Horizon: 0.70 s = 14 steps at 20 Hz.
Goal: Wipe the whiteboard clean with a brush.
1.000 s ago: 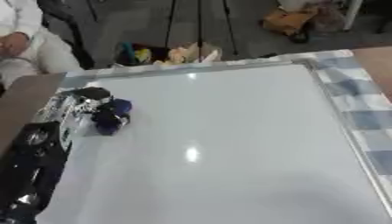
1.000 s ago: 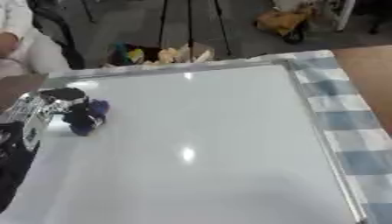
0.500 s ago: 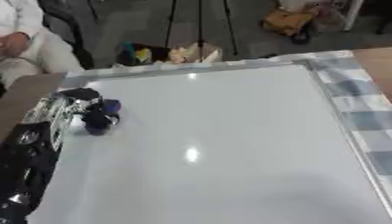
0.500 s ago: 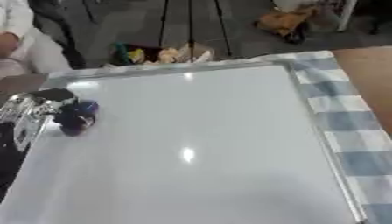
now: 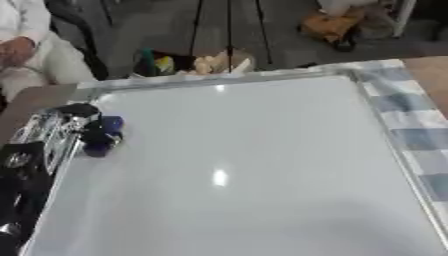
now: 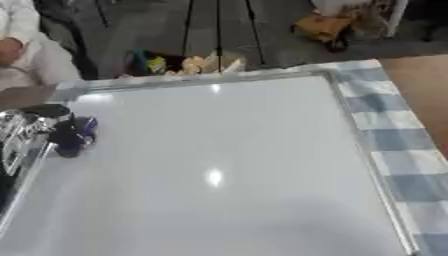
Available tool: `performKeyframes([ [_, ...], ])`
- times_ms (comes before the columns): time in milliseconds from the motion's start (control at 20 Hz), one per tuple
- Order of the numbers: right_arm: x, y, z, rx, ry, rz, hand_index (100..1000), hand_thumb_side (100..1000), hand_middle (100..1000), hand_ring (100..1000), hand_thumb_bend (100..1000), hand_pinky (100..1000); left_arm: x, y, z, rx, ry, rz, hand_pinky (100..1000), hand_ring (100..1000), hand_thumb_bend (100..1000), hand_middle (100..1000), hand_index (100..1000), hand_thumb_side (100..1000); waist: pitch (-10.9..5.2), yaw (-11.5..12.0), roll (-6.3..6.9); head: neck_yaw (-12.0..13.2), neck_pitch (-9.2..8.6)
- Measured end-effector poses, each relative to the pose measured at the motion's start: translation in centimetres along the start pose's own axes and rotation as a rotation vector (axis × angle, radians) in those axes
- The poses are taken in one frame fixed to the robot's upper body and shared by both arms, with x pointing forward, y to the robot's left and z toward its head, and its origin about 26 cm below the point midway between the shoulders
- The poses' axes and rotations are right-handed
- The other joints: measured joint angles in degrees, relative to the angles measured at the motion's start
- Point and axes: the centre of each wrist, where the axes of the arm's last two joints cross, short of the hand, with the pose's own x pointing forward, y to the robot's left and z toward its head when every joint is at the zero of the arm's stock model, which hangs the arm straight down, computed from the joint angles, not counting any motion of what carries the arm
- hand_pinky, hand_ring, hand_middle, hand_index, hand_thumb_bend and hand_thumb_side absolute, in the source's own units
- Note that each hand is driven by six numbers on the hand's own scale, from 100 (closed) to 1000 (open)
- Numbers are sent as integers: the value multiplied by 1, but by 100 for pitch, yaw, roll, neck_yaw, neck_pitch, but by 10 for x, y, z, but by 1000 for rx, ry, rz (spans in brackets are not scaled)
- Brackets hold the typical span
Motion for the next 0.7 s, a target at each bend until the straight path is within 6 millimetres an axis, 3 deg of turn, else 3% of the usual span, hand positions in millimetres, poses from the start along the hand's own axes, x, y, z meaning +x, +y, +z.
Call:
performKeyframes([
  [700, 0, 0, 0, -3, 0, 2, 907, 949, 585, 843, 100, 831, -17, -8, -3, 16, 99, 24, 740, 620, 100, 314, 299, 671, -2, 0, -2, -3, -35],
])
